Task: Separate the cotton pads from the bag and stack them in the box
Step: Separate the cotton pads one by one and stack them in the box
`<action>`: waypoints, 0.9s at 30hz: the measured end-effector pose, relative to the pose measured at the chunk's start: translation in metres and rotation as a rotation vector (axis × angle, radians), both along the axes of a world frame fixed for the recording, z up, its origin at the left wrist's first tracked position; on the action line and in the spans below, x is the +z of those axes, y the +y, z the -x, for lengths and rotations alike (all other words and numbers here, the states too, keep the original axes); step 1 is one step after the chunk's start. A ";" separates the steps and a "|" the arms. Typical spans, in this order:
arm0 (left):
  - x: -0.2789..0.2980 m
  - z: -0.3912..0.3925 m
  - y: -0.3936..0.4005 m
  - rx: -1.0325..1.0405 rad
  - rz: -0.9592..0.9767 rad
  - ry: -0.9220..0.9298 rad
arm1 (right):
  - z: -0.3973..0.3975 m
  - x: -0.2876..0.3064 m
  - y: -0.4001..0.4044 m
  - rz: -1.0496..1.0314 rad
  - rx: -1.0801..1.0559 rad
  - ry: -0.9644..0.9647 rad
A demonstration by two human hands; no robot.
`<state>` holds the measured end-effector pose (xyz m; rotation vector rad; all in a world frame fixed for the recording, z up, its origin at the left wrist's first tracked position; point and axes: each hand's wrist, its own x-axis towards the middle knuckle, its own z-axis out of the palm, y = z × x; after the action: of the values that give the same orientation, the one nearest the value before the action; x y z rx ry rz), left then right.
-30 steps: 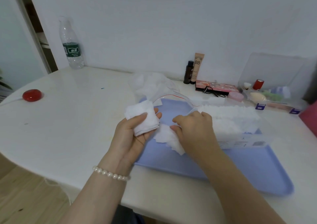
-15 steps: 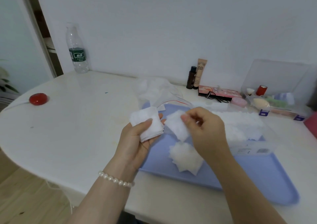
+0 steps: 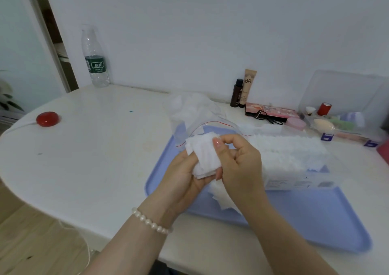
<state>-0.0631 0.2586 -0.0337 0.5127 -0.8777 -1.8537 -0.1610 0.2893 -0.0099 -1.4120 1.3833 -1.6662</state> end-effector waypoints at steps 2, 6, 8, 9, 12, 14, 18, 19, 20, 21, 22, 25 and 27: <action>-0.001 0.000 0.000 -0.019 -0.023 0.026 | 0.000 -0.004 -0.002 0.002 -0.032 0.045; 0.000 -0.001 -0.003 -0.034 -0.118 0.059 | 0.000 -0.011 -0.006 0.016 -0.102 0.141; 0.001 0.000 -0.001 -0.021 -0.103 0.060 | 0.000 -0.014 -0.007 0.016 -0.122 0.192; 0.000 0.000 0.000 -0.013 -0.072 0.031 | 0.000 -0.015 -0.007 0.009 -0.122 0.206; -0.002 -0.002 0.000 0.011 -0.007 -0.043 | 0.003 -0.012 -0.006 -0.029 -0.085 0.266; -0.001 -0.004 -0.001 0.034 -0.057 0.012 | 0.012 -0.007 -0.006 -0.046 -0.073 0.326; 0.000 -0.009 -0.005 0.076 -0.094 0.048 | 0.045 0.011 -0.005 -0.010 -0.139 0.535; 0.000 -0.009 -0.005 0.087 -0.092 0.034 | 0.051 0.015 -0.004 -0.059 -0.113 0.633; 0.000 -0.010 -0.005 0.094 -0.090 0.023 | 0.053 0.018 -0.003 -0.141 -0.063 0.760; 0.000 -0.010 -0.005 0.095 -0.089 0.015 | 0.054 0.017 -0.002 -0.237 -0.011 0.910; 0.001 -0.010 -0.005 0.095 -0.089 0.004 | 0.052 0.014 -0.002 -0.314 0.030 1.058; 0.002 -0.010 -0.003 0.084 -0.089 -0.011 | 0.043 0.002 -0.001 -0.370 0.113 1.404; 0.002 -0.010 -0.003 0.080 -0.082 -0.015 | 0.039 -0.002 -0.001 -0.343 0.103 1.494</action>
<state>-0.0528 0.2554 -0.0320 0.6051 -0.7824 -1.8205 -0.1998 0.2883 -0.0117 -2.5075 2.0226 0.0057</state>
